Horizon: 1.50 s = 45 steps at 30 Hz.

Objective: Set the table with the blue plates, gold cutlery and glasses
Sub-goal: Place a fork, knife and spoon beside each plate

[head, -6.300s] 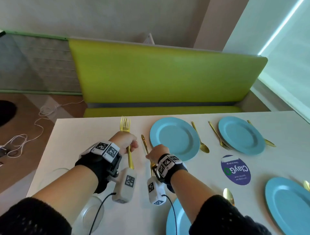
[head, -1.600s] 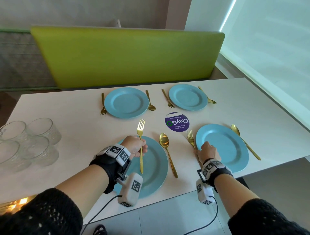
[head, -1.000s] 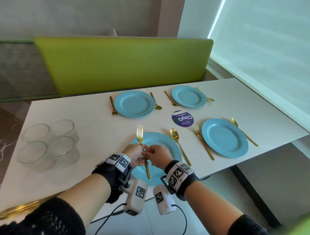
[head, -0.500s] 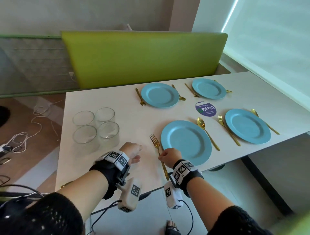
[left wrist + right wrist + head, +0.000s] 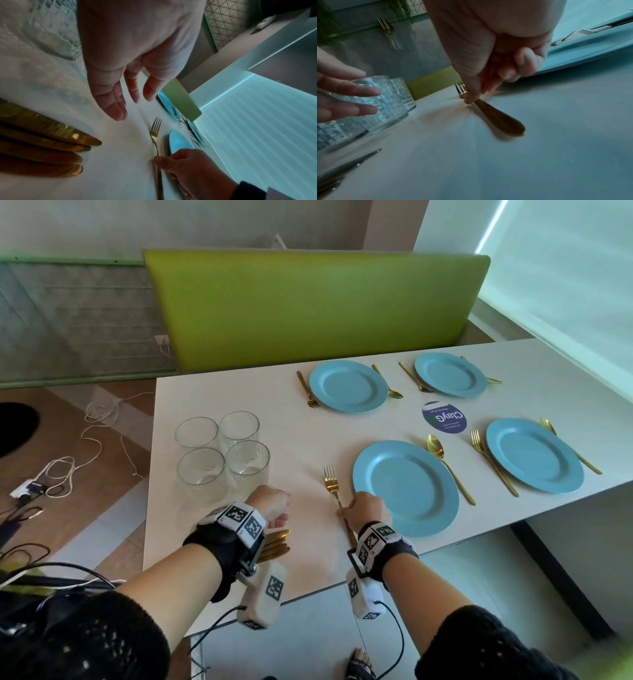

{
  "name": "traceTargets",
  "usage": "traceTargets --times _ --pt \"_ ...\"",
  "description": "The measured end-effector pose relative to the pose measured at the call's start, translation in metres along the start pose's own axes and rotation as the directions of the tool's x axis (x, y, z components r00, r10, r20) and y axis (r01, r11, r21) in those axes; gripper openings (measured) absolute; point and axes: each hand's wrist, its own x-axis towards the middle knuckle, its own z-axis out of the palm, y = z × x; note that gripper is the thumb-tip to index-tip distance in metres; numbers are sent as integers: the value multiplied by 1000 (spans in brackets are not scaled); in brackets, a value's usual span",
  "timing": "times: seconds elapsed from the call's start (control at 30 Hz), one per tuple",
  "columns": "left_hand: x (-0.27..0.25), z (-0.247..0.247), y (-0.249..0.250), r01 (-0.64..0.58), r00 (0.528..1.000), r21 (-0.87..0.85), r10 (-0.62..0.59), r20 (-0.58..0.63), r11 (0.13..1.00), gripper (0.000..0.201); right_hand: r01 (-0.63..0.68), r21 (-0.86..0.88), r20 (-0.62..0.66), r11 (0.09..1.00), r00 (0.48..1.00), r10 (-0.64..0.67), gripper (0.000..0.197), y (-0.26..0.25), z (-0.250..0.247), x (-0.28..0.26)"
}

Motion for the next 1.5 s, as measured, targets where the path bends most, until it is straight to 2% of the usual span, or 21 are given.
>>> traceTargets --times 0.23,0.37,0.47,0.53,0.57,0.63,0.7,0.77,0.87,0.93,1.1,1.3,1.4,1.5 --pt "3 0 -1 -9 1000 73 8 14 997 27 -55 -7 -63 998 997 55 41 5 -10 7" --pt "3 -2 -4 -36 999 152 36 5 988 23 -61 -26 -83 998 995 59 40 11 -14 9" --pt "7 -7 -8 -94 996 298 89 29 950 15 -56 -36 -89 998 995 53 40 13 -15 8" --pt "8 -13 -10 -138 990 438 121 66 889 15 -45 -38 -95 998 995 41 42 14 -14 8" --pt "7 -16 -12 -143 990 516 126 68 845 21 -39 -37 -98 999 995 35 43 14 -14 7" --pt "6 -24 -15 -121 992 666 119 49 736 32 -25 -28 -108 999 994 22 45 13 -13 6" --pt "5 -33 -21 -105 994 781 99 56 615 28 -7 -9 -116 1000 993 6 45 12 -13 4" --pt "3 -43 -26 -68 997 866 59 45 495 31 11 6 -113 1000 994 -10 45 10 -13 1" --pt "0 -57 -42 2 999 943 30 -12 332 60 55 -22 -94 998 994 -57 43 5 -12 -7" --pt "-4 -64 -54 4 998 970 61 -19 242 59 90 -45 -90 995 991 -94 42 2 -11 -13" --pt "-8 -78 -80 -136 972 981 211 106 137 32 139 -86 -70 987 987 -145 45 3 -5 -27" --pt "-11 -78 -89 -195 945 981 265 191 -12 34 133 -113 -58 985 988 -140 44 13 -1 -40" --pt "-10 -78 -91 -227 933 973 277 232 -50 33 128 -116 -55 985 989 -135 42 18 0 -44" --pt "-8 -80 -95 -246 922 968 296 249 -46 31 126 -103 -49 987 990 -132 40 22 0 -46"
